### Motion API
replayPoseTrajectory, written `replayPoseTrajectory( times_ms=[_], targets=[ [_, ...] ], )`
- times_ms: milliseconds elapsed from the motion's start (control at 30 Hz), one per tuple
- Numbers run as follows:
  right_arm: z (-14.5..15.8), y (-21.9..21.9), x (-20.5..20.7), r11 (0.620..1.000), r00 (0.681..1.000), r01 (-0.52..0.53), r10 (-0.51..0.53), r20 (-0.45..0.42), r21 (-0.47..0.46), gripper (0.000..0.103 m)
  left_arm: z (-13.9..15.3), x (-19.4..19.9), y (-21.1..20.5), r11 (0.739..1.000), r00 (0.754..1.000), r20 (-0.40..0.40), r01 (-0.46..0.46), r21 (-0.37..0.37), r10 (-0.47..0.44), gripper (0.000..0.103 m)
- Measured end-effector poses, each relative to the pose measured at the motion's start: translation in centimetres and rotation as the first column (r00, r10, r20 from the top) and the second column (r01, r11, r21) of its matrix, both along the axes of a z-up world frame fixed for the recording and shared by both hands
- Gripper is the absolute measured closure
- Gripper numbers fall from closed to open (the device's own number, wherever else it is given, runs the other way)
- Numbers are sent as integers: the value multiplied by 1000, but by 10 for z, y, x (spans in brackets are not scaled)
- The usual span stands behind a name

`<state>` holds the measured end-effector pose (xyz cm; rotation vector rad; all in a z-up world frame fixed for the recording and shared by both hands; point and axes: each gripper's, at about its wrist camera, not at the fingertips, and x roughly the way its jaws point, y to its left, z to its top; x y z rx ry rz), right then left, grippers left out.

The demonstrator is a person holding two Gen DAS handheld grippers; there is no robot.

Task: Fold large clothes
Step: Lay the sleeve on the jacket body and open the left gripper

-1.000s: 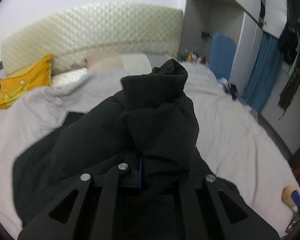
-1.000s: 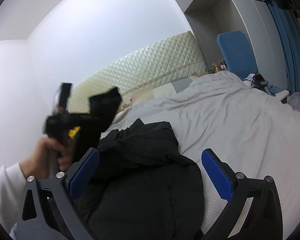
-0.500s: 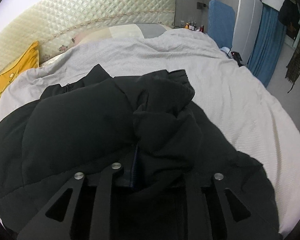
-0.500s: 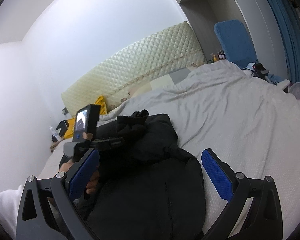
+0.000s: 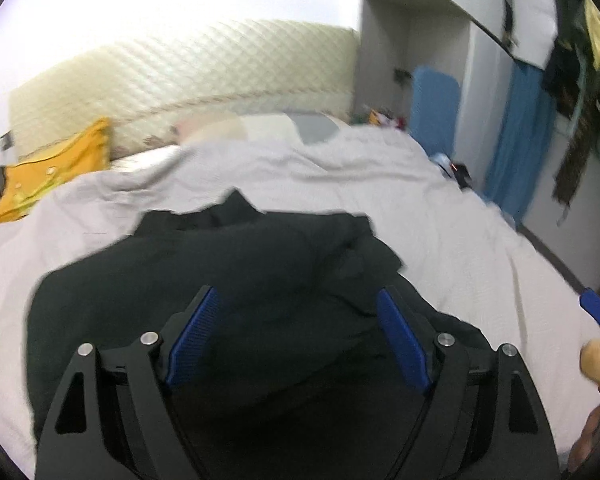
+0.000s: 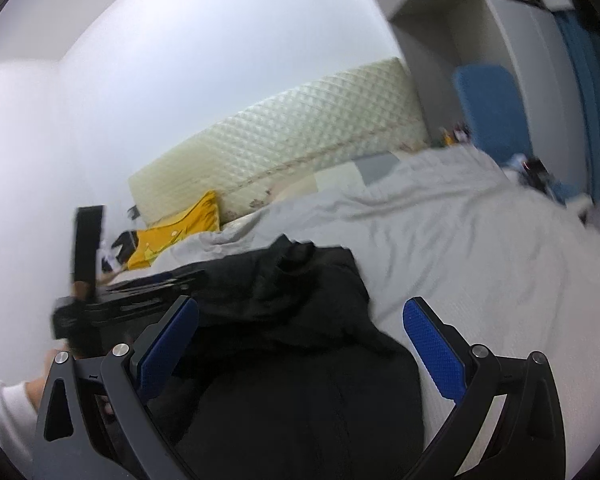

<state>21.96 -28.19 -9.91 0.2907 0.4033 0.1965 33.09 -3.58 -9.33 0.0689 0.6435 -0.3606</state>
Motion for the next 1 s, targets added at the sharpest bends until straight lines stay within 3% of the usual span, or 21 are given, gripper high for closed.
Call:
replayPoseTrajectory(
  times_ms=[167,333,400,600,700,1000],
  targets=[
    [27,41,34,995,997,-37,43,59,-98,0,26,7,62,991,990,40,-131,-14,132,22],
    [22,88,85,972,992,-119,127,27,-202,0,16,30,113,968,969,13,-247,31,247,22],
    [3,107,117,968,986,-166,161,-40,-191,0,4,41,129,960,960,-10,-280,31,280,22],
    [-60,133,179,955,976,-174,134,-174,-240,0,-45,72,148,945,947,-57,-309,107,317,22],
    [-83,139,191,943,974,-170,116,-197,-286,0,-64,77,149,946,948,-71,-302,119,311,21],
    [-119,138,208,937,969,-165,95,-229,-309,0,-94,87,149,945,946,-79,-304,116,314,20]
  ],
)
